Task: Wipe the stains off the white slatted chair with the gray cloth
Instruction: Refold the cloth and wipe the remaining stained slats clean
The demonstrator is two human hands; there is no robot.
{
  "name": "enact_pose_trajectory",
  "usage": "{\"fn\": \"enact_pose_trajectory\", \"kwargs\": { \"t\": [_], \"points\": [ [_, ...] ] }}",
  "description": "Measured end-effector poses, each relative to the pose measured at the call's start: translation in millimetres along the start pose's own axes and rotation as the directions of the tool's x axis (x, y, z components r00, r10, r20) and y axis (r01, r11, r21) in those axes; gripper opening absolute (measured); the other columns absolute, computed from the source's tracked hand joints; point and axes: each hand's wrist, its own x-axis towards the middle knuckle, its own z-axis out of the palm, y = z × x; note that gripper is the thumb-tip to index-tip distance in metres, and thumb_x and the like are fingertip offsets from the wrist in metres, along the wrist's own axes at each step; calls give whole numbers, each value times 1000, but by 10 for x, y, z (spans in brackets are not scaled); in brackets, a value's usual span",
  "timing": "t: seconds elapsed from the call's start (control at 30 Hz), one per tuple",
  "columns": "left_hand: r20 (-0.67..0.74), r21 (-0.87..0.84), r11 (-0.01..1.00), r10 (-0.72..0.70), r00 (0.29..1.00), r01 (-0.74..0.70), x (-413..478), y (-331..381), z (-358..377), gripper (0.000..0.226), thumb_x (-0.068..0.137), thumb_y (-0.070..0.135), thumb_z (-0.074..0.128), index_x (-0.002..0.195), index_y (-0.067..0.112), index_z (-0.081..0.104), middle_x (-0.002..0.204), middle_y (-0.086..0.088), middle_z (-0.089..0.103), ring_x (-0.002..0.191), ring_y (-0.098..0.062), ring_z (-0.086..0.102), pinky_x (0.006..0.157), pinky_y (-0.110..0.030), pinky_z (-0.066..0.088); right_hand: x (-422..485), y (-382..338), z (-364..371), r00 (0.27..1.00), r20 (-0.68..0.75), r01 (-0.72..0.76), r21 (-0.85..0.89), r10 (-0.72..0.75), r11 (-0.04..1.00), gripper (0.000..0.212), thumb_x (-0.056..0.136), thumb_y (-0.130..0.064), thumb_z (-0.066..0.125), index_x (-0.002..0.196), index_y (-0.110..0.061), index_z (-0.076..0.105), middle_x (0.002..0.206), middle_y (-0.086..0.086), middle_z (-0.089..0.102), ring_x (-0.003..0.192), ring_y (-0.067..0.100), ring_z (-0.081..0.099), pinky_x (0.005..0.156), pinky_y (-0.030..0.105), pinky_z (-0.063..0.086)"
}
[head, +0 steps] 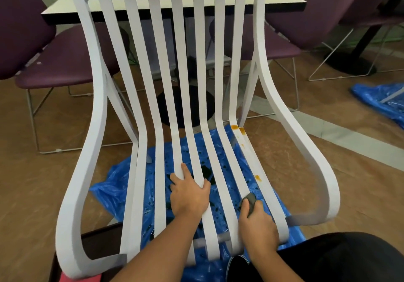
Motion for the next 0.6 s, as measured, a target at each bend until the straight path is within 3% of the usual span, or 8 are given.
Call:
{"fn": "enact_pose_trajectory", "kwargs": {
  "t": [0.13, 0.33, 0.6],
  "points": [
    [4, 8, 1000, 28, 1000, -28, 5, 1, -1, 82, 89, 73, 37, 158, 36, 11, 158, -21, 16, 125, -37, 49, 90, -45, 55, 306, -164, 13, 991, 103, 89, -72, -81, 993, 48, 102, -56, 22, 123, -18, 43, 97, 6, 66, 84, 26, 59, 68, 37, 41],
    [13, 7, 999, 40, 999, -40, 0, -8, 5, 76, 90, 73, 32, 157, 41, 12, 159, -20, 12, 129, -36, 47, 96, -43, 52, 675, -444, 96, 975, 114, 208, -149, -192, 967, 30, 104, -47, 31, 106, -18, 38, 93, 5, 67, 73, 20, 54, 65, 35, 45],
    [46, -2, 999, 45, 998, -45, 10, -6, -13, 77, 92, 72, 33, 157, 43, 6, 161, -19, 5, 137, -34, 39, 102, -41, 47, 1516, -1118, 328, 970, 146, 214, -142, -193, 966, 36, 105, -45, 34, 117, -12, 41, 106, 13, 68, 100, 33, 66, 74, 39, 48]
  ]
}}
